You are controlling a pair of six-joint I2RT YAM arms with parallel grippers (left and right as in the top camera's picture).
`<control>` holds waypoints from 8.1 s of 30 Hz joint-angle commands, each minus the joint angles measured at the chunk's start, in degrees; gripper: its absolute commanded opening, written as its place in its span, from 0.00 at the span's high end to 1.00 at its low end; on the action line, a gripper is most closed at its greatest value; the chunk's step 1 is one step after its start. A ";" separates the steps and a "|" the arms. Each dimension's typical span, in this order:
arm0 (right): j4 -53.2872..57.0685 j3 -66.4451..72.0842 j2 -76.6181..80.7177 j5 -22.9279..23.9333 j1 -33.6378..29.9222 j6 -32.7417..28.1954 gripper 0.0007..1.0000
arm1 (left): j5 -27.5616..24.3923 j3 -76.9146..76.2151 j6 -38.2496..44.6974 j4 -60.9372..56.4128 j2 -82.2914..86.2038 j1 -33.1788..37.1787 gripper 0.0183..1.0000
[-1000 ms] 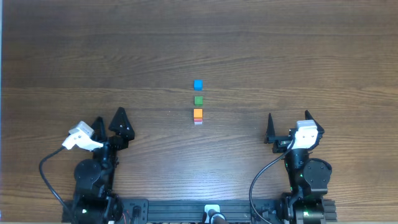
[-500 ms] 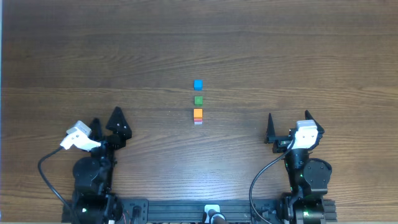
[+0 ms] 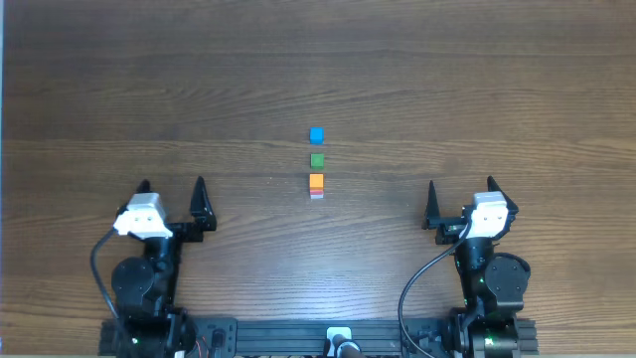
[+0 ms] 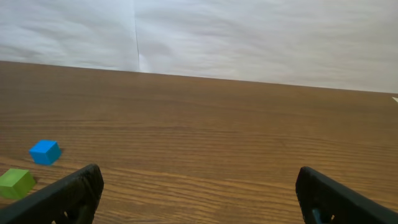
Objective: Stack Cubes
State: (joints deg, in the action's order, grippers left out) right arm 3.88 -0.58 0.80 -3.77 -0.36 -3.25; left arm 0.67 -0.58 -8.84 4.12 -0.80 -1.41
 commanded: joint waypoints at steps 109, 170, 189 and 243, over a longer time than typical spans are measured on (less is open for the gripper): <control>46.03 -88.61 115.10 5.07 36.63 31.12 0.01 | -3.17 0.24 12.92 0.20 0.59 0.31 0.00; 43.91 -88.61 121.15 6.25 36.09 34.95 0.64 | -3.17 0.24 12.92 0.20 0.59 0.31 0.00; 44.13 -88.61 121.15 6.23 36.09 34.95 0.86 | -3.17 0.24 12.92 0.20 0.59 0.31 0.00; 69.81 -96.89 107.49 10.67 44.28 43.39 0.99 | -3.17 0.24 12.92 0.20 0.59 0.31 0.00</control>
State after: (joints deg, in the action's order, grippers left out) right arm 74.89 -101.23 111.20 6.22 43.66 37.76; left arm -1.76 -0.58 3.46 4.08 -0.62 -1.41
